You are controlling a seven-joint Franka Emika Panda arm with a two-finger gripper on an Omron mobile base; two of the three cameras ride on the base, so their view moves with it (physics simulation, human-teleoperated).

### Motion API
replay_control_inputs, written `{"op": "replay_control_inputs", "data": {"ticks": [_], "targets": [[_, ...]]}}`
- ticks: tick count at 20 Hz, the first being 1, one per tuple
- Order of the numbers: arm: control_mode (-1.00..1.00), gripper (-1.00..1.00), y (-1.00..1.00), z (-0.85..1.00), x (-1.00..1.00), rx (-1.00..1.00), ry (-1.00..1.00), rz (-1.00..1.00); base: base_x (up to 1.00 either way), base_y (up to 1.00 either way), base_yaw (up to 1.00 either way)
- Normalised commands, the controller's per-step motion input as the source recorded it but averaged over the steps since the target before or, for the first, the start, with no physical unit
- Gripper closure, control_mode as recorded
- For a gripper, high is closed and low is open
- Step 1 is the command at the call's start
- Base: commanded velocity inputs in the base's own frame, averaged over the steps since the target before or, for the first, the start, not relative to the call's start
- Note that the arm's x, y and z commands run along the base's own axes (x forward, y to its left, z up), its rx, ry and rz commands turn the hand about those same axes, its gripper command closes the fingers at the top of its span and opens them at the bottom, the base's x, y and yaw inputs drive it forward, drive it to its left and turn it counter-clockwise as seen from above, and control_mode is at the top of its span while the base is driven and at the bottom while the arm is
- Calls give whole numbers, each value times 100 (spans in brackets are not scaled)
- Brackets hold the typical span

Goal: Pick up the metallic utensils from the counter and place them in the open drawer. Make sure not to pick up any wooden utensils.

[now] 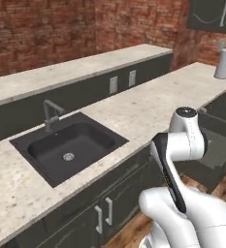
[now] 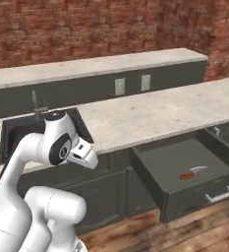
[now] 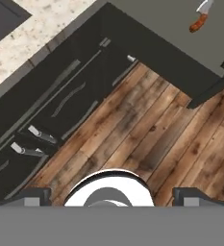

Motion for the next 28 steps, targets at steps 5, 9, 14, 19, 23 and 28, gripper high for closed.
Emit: {"op": "replay_control_inputs", "data": {"ticks": [5,9,14,19,23,28], "targets": [[100,-100,0,0,0,0,0,0,-48,0,73],[100,-100,0,0,0,0,0,0,-21,17,70],[100,-100,0,0,0,0,0,0,0,48,89],[100,-100,0,0,0,0,0,0,0,62,92],[100,-100,0,0,0,0,0,0,0,82,88],[100,-100,0,0,0,0,0,0,11,95,80]]}}
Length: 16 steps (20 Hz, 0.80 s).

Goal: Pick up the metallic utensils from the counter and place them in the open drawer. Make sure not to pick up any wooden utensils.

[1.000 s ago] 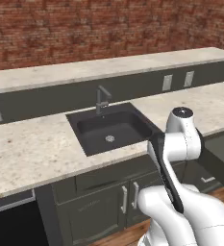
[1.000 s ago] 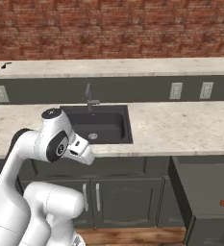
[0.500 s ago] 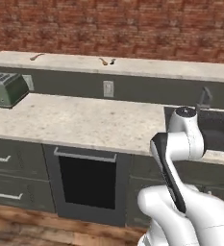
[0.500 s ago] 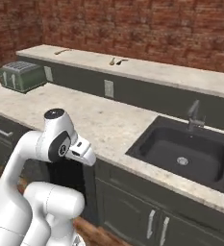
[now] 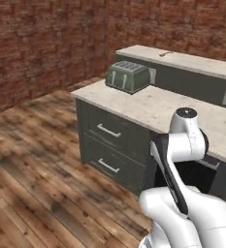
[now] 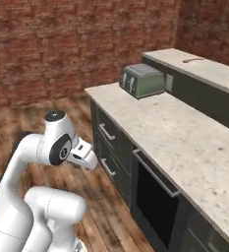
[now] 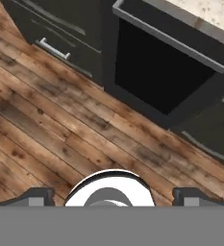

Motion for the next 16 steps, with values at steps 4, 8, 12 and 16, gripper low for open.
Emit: {"op": "replay_control_inputs", "data": {"ticks": [4,8,12,16], "targets": [[100,-100,0,0,0,0,0,0,31,86,75],[100,-100,0,0,0,0,0,0,82,46,63],[100,-100,0,0,0,0,0,0,100,8,51],[100,-100,0,0,0,0,0,0,100,41,35]]}}
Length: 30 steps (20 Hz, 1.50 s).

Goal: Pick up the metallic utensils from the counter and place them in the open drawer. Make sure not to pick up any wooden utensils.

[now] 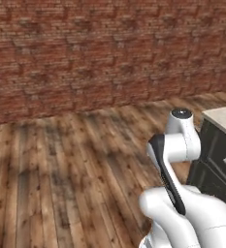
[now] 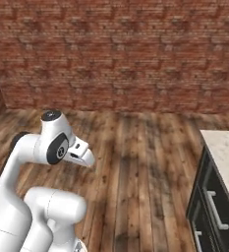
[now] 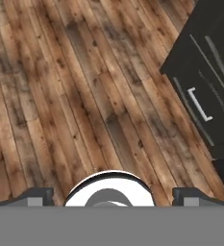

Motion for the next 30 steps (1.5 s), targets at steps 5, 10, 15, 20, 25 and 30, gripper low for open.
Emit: {"op": "replay_control_inputs", "data": {"ticks": [5,10,15,20,25,30], "targets": [[100,-100,0,0,0,0,0,0,100,54,22],[100,-100,0,0,0,0,0,0,100,52,-5],[100,-100,0,0,0,0,0,0,100,73,-26],[100,-100,0,0,0,0,0,0,100,70,-51],[100,-100,0,0,0,0,0,0,83,61,-71],[100,-100,0,0,0,0,0,0,69,54,-76]]}}
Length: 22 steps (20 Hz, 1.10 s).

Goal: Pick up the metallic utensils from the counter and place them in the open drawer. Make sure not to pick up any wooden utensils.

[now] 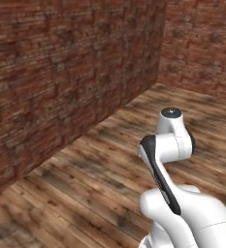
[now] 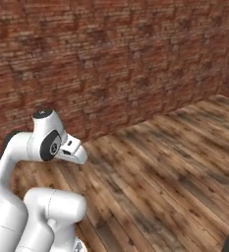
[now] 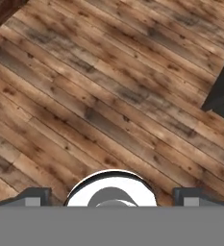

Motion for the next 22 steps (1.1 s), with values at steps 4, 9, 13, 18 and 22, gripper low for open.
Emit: {"op": "replay_control_inputs", "data": {"ticks": [4,9,13,18,22], "targets": [[100,-100,0,0,0,0,0,0,64,54,-75],[100,-100,0,0,0,0,0,0,77,62,-72],[100,-100,0,0,0,0,0,0,97,68,-64],[100,-100,0,0,0,0,0,0,100,72,-54],[100,-100,0,0,0,0,0,0,100,53,-37]]}}
